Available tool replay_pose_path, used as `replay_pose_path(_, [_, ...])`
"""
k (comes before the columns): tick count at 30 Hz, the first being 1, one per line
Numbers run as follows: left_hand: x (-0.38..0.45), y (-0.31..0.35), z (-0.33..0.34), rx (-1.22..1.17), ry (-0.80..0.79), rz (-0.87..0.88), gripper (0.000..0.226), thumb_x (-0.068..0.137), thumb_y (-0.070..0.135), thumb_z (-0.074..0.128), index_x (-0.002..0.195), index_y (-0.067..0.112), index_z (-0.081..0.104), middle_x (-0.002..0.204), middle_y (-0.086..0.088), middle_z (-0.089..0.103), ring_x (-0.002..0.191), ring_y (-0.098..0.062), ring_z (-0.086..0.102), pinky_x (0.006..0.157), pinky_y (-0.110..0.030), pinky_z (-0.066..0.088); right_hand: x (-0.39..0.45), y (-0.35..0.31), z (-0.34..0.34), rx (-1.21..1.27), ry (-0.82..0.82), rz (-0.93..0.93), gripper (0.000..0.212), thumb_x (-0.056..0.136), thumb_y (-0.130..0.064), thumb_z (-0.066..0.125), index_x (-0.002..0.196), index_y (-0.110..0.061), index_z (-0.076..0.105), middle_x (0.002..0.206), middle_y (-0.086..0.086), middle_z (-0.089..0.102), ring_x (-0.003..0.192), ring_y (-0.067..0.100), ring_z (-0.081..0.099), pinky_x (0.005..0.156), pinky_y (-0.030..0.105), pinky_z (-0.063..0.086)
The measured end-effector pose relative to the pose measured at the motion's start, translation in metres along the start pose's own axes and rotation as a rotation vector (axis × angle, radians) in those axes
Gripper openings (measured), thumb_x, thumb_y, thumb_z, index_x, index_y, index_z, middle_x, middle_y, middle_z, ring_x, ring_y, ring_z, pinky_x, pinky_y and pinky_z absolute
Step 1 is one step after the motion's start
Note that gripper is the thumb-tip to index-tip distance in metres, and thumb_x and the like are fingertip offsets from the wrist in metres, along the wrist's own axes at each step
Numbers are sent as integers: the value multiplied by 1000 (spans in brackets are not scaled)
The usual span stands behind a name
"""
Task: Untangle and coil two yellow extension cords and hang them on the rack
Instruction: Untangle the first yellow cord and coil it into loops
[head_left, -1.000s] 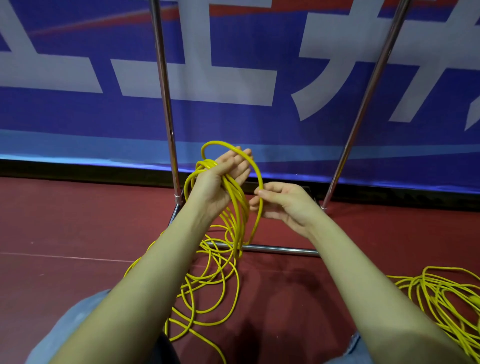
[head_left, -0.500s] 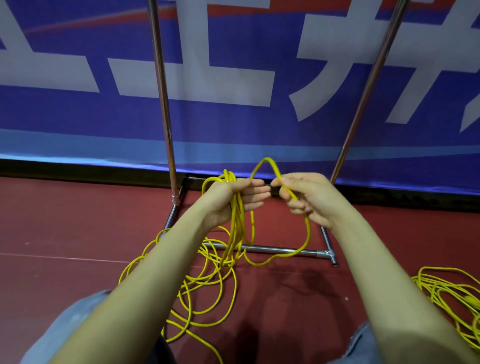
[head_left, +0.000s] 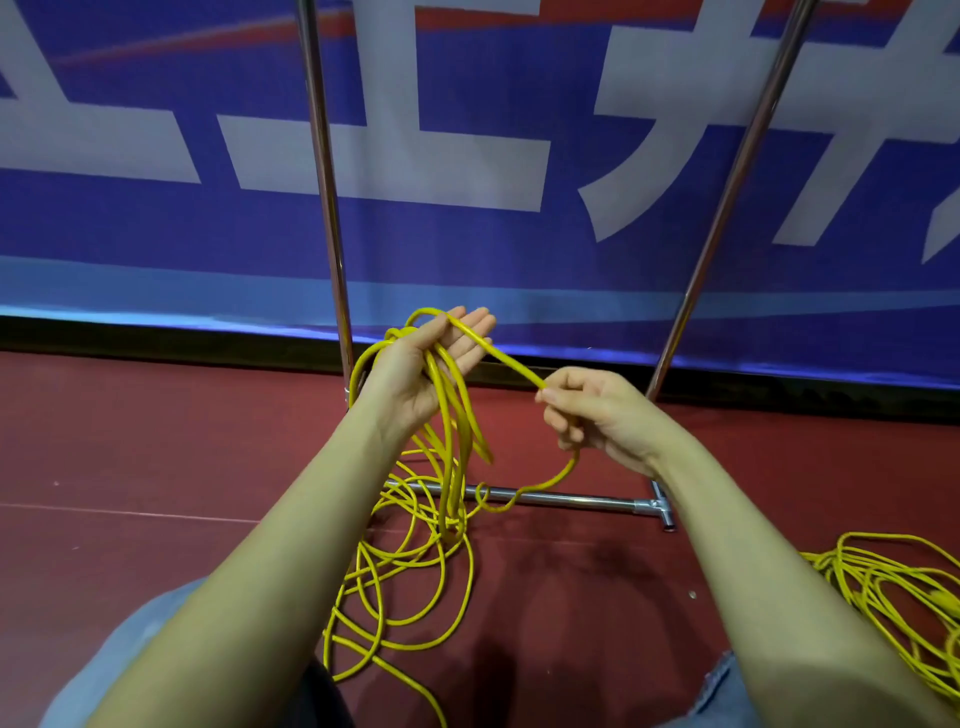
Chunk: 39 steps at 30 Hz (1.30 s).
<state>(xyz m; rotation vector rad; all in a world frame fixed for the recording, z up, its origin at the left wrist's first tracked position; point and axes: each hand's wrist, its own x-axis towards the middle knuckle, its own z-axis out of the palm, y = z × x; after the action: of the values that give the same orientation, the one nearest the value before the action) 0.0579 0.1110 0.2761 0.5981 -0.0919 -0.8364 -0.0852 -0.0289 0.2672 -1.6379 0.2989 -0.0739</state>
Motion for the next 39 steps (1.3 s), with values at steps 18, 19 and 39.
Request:
replay_pose_path(18, [1,-5,1,55,-26,-3,17,98,9,43,107,0,53,93,-15,72,95,-19,68,76,-38,57,10,9,12,81,35,-123,24,97,-11,44,78,-6,57,46,-2,48,35,6,32,43,18,36])
replay_pose_path(19, [-1,-9,3,89,-38,-15,14,97,7,44,106,0,53,93,-15,72,94,-20,69,77,-37,57,11,5,15,66,31,-135,25,97,-12,44,77,-6,57,45,-1,47,33,6,32,41,18,34])
replay_pose_path(39, [2,-11,4,37,-50,31,16,98,4,40,106,2,53,89,-12,73,89,-20,71,90,-38,50,22,13,32,-69,23,-166,28,98,-14,46,77,-11,65,58,0,61,37,6,38,45,19,35])
